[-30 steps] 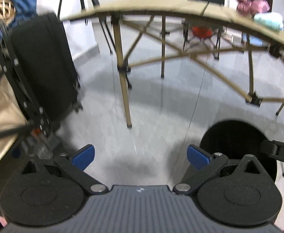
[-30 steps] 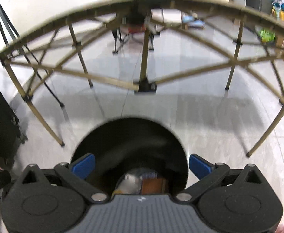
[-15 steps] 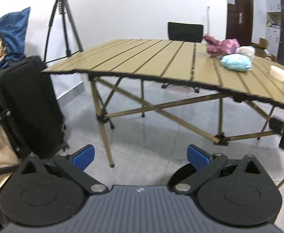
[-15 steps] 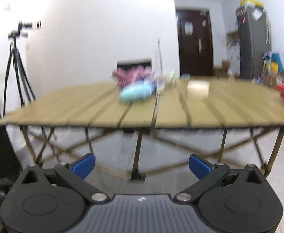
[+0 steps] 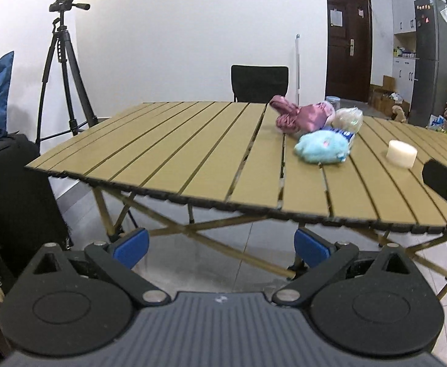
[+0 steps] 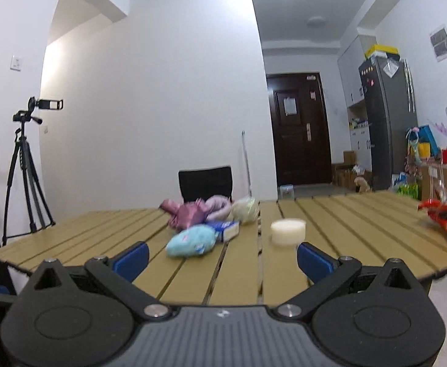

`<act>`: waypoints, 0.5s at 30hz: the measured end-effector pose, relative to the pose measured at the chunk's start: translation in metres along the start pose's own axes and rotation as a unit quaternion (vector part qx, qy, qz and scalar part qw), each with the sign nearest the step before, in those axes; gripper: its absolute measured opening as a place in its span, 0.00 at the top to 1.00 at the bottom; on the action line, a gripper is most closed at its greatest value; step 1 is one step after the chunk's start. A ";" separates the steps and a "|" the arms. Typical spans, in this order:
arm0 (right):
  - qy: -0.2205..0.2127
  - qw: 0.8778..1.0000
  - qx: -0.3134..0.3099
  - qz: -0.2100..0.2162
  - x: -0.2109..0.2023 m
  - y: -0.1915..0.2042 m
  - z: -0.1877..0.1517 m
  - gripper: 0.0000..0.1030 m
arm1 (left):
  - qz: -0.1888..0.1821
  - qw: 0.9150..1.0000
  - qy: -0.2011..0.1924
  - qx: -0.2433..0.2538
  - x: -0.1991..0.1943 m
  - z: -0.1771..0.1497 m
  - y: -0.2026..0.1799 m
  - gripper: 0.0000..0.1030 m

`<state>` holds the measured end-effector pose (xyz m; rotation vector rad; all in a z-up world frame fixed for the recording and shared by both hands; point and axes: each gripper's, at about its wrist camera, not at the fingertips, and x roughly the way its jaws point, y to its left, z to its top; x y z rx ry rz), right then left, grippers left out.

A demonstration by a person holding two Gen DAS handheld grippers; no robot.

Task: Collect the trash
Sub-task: 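Raise both open tools from the bin back toward the table, then grasp the white round sponge puck on the table with the right tool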

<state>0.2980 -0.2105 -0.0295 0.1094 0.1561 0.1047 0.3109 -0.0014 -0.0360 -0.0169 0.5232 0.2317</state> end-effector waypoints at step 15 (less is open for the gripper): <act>0.012 0.999 -0.019 -0.043 0.085 -0.042 0.027 0.00 | -0.022 1.000 -0.001 -0.010 0.055 0.049 -0.039 0.00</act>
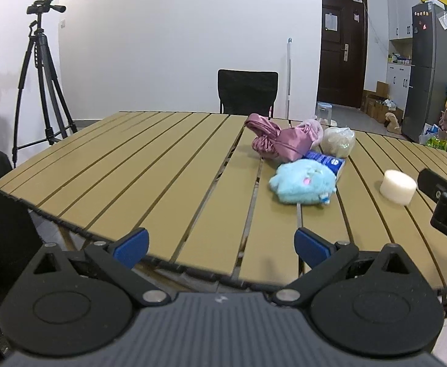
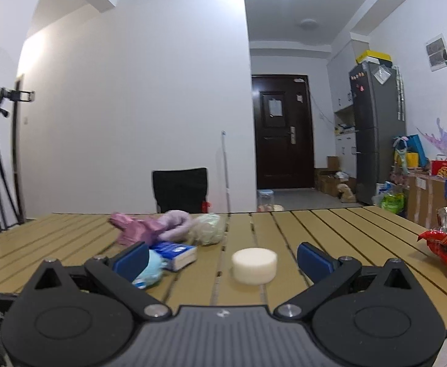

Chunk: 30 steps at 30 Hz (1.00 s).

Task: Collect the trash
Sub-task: 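Grasp the white round sponge puck on the table with the right tool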

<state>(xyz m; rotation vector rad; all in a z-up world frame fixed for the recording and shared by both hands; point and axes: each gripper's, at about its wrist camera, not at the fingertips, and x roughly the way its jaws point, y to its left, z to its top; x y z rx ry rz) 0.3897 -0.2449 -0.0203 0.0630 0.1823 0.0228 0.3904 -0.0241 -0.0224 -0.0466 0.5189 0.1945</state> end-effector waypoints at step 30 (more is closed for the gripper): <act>0.225 0.973 0.043 -0.022 0.186 -0.034 0.004 0.37 | -0.072 0.996 0.028 -0.040 0.104 0.056 -0.046 0.00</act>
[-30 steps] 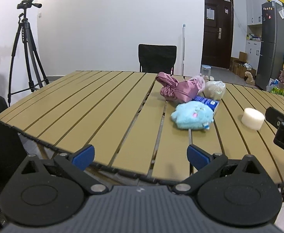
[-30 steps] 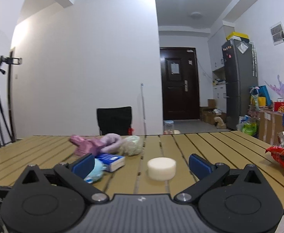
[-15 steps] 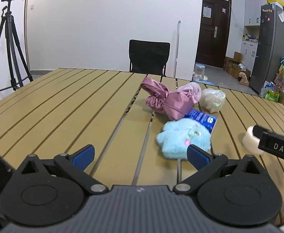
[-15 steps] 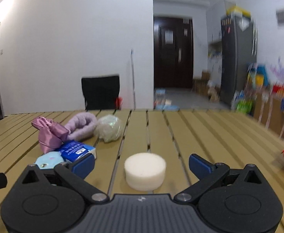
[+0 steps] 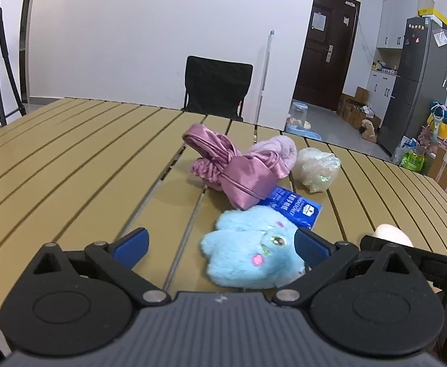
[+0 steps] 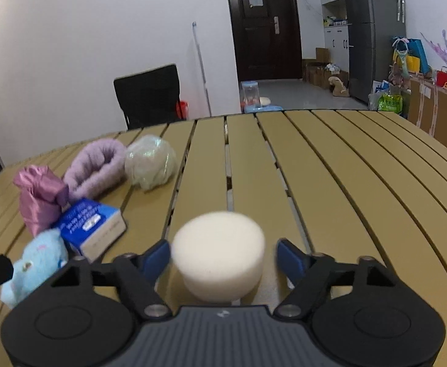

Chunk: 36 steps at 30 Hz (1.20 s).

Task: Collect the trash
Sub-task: 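Grasp the white round sponge puck on the table with the right tool, then grasp the light-blue plush toy with the left tool while the right tool holds the white puck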

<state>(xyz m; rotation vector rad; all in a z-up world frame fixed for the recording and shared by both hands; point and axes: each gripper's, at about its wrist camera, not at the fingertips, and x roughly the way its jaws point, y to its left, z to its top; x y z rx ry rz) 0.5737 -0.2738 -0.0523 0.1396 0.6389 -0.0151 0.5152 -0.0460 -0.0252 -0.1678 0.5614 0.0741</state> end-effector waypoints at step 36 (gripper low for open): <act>-0.037 0.998 0.050 0.015 -0.019 -0.030 0.000 0.46 | -0.019 0.999 0.048 0.017 0.043 -0.008 -0.029 0.26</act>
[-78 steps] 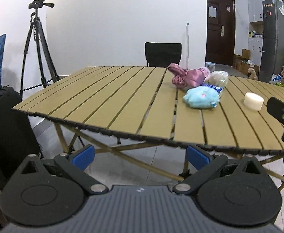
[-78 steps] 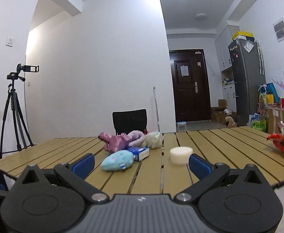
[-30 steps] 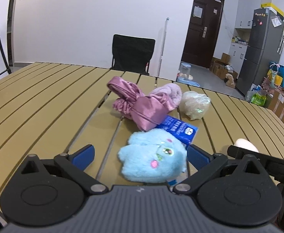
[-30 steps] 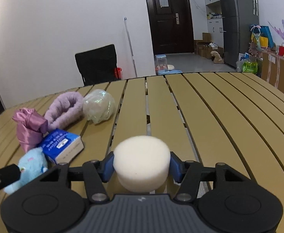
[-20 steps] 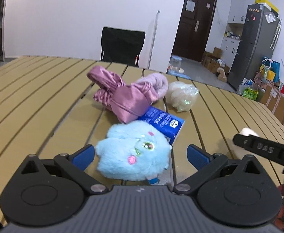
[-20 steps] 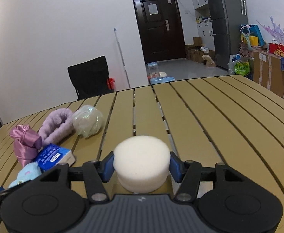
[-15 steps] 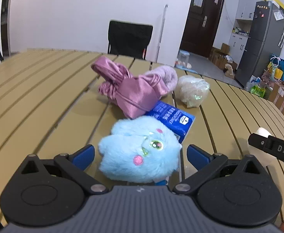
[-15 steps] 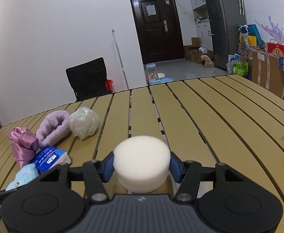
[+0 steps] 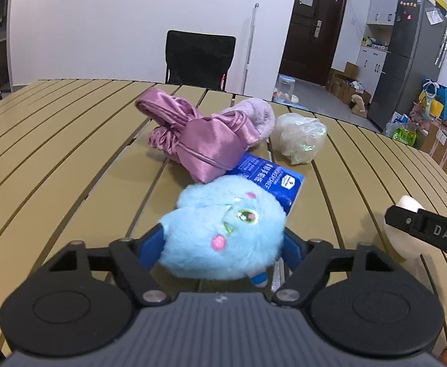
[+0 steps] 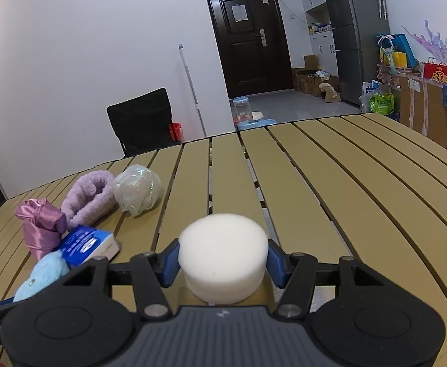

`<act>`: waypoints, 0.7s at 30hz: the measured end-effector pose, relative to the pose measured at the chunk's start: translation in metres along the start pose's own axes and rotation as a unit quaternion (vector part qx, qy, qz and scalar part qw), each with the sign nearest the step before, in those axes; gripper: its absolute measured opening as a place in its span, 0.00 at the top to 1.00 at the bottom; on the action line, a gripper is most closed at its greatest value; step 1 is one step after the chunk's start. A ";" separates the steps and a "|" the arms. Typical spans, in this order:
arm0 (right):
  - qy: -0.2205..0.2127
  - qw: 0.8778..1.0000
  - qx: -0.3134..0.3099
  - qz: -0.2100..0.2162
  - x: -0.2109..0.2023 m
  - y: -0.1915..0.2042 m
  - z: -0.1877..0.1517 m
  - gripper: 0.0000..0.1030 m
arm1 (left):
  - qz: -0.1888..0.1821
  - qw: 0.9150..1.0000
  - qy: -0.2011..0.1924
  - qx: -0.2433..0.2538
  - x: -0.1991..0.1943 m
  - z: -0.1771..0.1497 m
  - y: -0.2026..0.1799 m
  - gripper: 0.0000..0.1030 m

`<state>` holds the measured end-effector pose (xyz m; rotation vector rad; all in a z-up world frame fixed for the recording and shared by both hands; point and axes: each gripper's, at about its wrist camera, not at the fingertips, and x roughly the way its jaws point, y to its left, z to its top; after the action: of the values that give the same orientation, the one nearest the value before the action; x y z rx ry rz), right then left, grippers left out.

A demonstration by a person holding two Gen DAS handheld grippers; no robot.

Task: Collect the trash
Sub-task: 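Grasp the light-blue plush toy with the left tool while the right tool holds the white puck, then lift the blue plush with the left tool while the right tool carries the white puck off the table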

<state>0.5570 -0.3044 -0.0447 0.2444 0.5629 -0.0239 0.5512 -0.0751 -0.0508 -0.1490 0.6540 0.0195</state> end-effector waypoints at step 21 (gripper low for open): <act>-0.011 0.999 -0.029 0.019 -0.035 0.016 -0.005 0.46 | -0.023 0.999 -0.032 -0.013 -0.046 -0.006 0.007 0.31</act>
<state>0.5259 -0.2893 -0.0266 0.1976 0.5367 0.0258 0.5103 -0.0674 -0.0282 -0.1887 0.5866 -0.0119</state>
